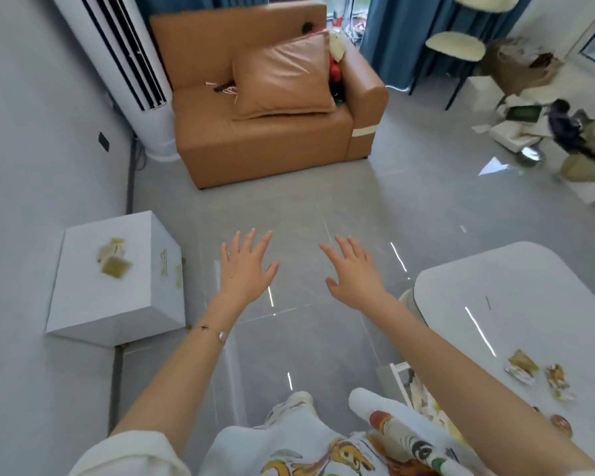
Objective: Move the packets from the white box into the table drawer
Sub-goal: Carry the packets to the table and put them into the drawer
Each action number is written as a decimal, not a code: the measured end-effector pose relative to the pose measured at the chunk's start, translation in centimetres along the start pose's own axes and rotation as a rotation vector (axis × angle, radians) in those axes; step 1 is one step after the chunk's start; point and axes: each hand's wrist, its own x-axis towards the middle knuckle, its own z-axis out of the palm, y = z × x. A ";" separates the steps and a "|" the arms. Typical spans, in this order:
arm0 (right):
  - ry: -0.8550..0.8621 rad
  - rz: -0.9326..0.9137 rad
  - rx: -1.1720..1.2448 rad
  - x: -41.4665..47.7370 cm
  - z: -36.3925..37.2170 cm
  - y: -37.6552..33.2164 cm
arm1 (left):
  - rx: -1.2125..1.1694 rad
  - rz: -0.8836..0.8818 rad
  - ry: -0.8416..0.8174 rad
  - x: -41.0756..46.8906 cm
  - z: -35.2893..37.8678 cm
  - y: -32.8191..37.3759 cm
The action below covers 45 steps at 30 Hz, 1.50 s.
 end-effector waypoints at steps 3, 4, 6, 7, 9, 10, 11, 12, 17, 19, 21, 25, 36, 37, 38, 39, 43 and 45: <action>0.002 -0.039 -0.012 3.3 -0.2 -1.7 | -0.011 -0.038 0.000 1.2 -0.2 -2.6; -0.003 -0.051 -0.008 4.3 -0.3 -2.1 | -0.020 -0.054 -0.005 1.6 -0.2 -3.3; -0.020 -0.066 0.001 6.3 -0.4 -3.0 | -0.041 -0.087 -0.016 2.5 0.0 -4.8; -0.029 -0.076 -0.001 7.2 -0.4 -3.4 | -0.051 -0.100 -0.016 2.9 0.1 -5.5; -0.051 -0.104 -0.008 9.4 -0.4 -4.1 | -0.073 -0.121 -0.002 4.0 0.2 -6.8; -0.068 -0.123 -0.013 10.7 -0.4 -4.5 | -0.082 -0.135 0.002 4.5 0.2 -7.3; -0.088 -0.145 -0.018 12.1 -0.4 -4.8 | -0.085 -0.152 0.002 5.2 0.2 -7.9; -0.110 -0.171 -0.024 13.6 -0.5 -5.2 | -0.086 -0.172 0.005 5.9 0.1 -8.5; -0.146 -0.291 -0.032 21.6 -1.5 -7.3 | -0.102 -0.315 0.033 10.3 -0.6 -11.8; -0.151 -0.349 -0.039 24.9 -1.9 -8.2 | -0.102 -0.374 0.050 12.3 -1.0 -13.1; -0.172 -0.417 -0.059 28.3 -2.4 -9.3 | -0.103 -0.433 0.058 14.1 -1.7 -14.1; -0.246 -0.556 -0.102 34.5 -3.5 -12.3 | -0.111 -0.594 0.049 16.0 -2.9 -15.9; -0.416 -0.974 -0.133 43.3 0.9 -29.5 | -0.189 -1.081 0.041 12.1 -1.0 -25.3; -0.437 -1.011 -0.153 43.8 2.1 -30.9 | -0.200 -1.117 0.044 11.8 -0.3 -26.5; -0.458 -1.033 -0.166 44.4 3.3 -32.2 | -0.217 -1.150 0.045 11.6 0.5 -28.0; -0.484 -1.042 -0.179 45.1 4.6 -33.3 | -0.240 -1.182 0.038 11.7 1.3 -29.5; -0.563 -1.031 -0.268 49.4 8.8 -37.4 | -0.346 -1.277 -0.018 13.3 4.1 -35.9; -0.563 -1.013 -0.287 51.9 10.1 -39.7 | -0.412 -1.304 -0.020 14.3 5.2 -39.0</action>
